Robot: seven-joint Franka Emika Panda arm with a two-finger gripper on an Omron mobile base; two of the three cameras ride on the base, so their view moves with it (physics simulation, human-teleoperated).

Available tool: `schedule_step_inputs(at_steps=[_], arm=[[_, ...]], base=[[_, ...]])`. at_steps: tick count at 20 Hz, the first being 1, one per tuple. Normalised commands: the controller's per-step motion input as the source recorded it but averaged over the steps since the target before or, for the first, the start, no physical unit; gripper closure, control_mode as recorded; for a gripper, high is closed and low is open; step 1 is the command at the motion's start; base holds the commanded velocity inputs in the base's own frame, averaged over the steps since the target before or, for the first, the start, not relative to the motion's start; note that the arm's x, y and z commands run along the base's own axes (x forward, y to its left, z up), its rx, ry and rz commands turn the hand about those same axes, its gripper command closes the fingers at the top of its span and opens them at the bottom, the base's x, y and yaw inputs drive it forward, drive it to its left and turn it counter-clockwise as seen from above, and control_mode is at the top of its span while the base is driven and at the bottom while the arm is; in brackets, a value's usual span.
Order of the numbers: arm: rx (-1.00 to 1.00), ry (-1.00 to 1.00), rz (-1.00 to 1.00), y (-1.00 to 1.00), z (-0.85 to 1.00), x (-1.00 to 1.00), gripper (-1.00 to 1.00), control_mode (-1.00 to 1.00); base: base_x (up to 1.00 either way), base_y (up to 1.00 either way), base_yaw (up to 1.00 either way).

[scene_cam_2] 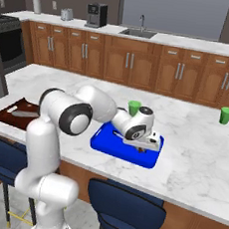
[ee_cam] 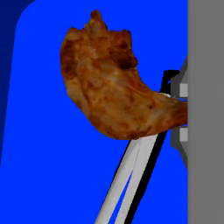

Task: Gather the lime and onion from the fridge and place them on a tray on the dining counter. Then gather the chicken drumsticks from the fridge and place them on the other tray.

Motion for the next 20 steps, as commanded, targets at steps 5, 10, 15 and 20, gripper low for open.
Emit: schedule_step_inputs(at_steps=[5, 10, 15, 20], arm=[[0.0, 0.0, 0.0, -0.02, -0.37, 0.16, -1.0, -1.0], [0.0, 0.0, 0.0, 0.08, 0.01, -0.07, -1.0, -1.0], [0.0, 0.0, -0.04, 0.18, 0.28, -0.23, -1.0, -1.0], [-0.01, 0.0, -0.06, 0.21, 0.44, -0.24, -1.0, -1.0]], base=[[0.0, 0.0, 0.0], [0.0, 0.0, 0.0], [0.0, 0.0, 0.0], [0.0, 0.0, 0.0]])
